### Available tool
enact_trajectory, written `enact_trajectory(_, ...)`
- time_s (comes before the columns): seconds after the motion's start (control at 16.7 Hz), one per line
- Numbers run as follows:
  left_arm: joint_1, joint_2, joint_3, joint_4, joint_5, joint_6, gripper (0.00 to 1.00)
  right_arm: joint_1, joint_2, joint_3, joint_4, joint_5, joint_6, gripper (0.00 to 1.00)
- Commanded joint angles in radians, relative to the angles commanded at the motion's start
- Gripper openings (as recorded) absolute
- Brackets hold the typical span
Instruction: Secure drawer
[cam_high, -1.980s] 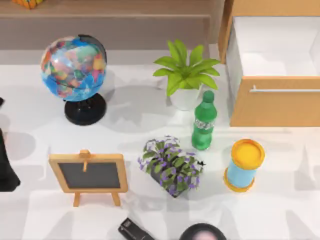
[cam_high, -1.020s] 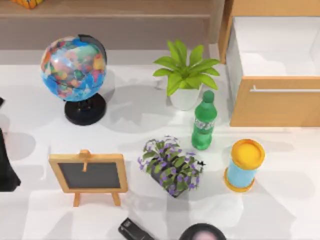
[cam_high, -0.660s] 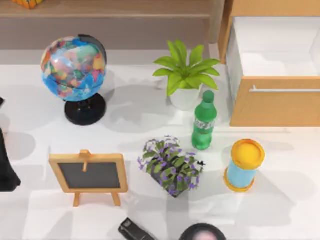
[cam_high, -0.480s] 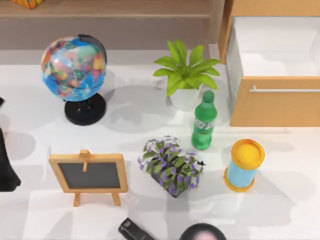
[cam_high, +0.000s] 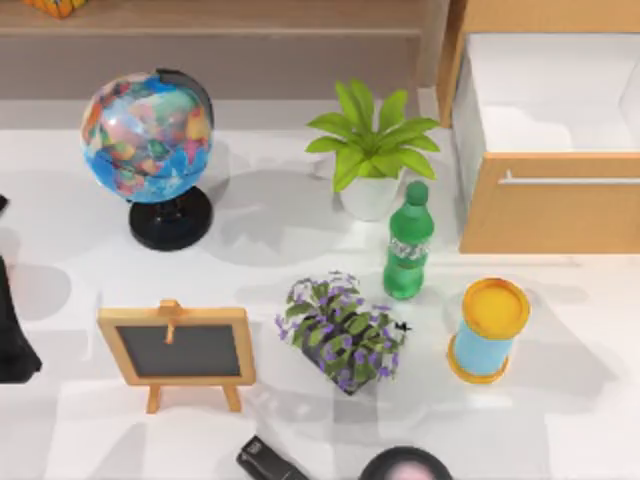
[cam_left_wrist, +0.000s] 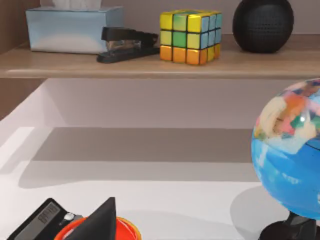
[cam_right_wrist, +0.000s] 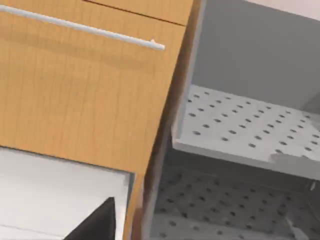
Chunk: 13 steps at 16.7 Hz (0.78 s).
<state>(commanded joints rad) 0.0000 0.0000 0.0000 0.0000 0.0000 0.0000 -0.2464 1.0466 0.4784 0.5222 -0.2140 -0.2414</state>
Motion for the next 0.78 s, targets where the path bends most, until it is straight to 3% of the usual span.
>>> enact_trajectory(0.42,0.0,0.0,0.0,0.0,0.0,0.0,1.0,0.22,0.341,-0.218,0.47,0.235,-0.524,1.0)
enact_trajectory(0.78,0.0,0.0,0.0,0.0,0.0,0.0,1.0,0.436,0.688,-0.278,0.914,0.448,-0.988,1.0)
